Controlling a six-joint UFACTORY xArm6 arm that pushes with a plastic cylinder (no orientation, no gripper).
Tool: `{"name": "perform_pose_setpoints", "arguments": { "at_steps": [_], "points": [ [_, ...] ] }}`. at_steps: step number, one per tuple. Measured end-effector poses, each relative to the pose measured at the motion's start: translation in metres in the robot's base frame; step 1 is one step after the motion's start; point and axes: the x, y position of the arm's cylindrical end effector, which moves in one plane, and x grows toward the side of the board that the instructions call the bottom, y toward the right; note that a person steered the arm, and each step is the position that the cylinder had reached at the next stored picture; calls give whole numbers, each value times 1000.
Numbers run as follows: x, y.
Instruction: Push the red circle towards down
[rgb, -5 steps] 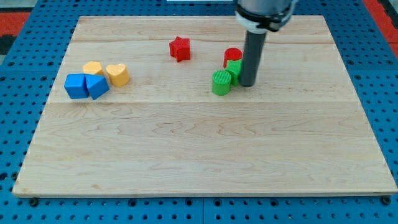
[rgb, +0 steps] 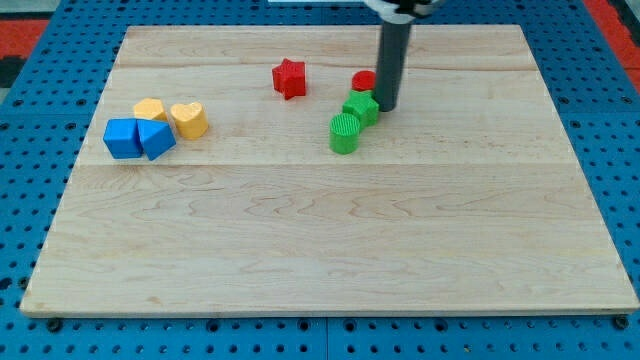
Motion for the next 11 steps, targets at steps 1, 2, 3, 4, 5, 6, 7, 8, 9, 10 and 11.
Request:
{"name": "perform_pose_setpoints", "arguments": {
  "at_steps": [1, 2, 3, 4, 5, 6, 7, 8, 9, 10, 11],
  "points": [
    [0, -38],
    [-14, -19],
    [-63, 49],
    [-80, 53],
    [-79, 98],
    [-109, 83],
    [-109, 16],
    [-90, -35],
    [-52, -34],
    [-84, -33],
    [-99, 2]
  ]
}}
